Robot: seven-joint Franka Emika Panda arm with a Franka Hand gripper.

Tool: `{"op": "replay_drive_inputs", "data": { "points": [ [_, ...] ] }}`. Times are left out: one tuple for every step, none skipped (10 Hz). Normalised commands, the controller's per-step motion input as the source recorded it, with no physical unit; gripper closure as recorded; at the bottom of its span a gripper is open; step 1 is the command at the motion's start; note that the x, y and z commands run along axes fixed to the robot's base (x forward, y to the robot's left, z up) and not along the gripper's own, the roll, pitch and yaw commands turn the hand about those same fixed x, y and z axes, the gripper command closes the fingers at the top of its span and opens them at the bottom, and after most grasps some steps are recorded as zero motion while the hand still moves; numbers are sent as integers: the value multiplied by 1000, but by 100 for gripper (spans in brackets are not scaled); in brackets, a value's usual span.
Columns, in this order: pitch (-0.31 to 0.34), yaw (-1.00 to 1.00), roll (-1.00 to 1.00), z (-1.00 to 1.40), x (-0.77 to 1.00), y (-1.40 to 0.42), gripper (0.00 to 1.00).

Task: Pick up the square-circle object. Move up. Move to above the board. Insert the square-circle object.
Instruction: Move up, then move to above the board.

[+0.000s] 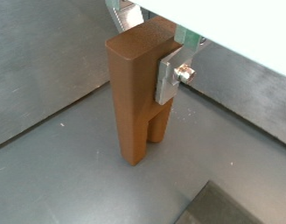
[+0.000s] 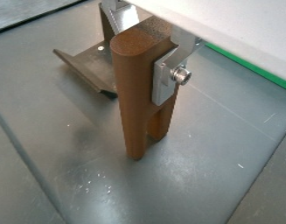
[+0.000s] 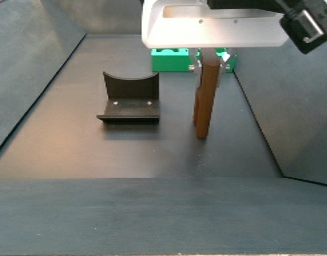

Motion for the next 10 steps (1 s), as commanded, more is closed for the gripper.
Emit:
{"op": "replay_drive_inputs", "data": {
  "points": [
    [0, 0, 0, 833, 0, 0, 100],
    [5, 18, -1, 821, -6, -3, 100],
    [21, 16, 7, 731, -18, 1, 100],
    [32, 10, 22, 601, -17, 5, 100],
    [51, 1, 49, 344, -7, 10, 100],
    [61, -1, 58, 238, -3, 9, 100],
    [232, 190, -71, 1000, 161, -115, 100],
    [238, 181, -73, 1000, 158, -118, 100],
    [216, 137, -59, 1000, 147, -102, 100],
    [158, 83, -32, 1000, 129, -89, 100]
  ]
}}
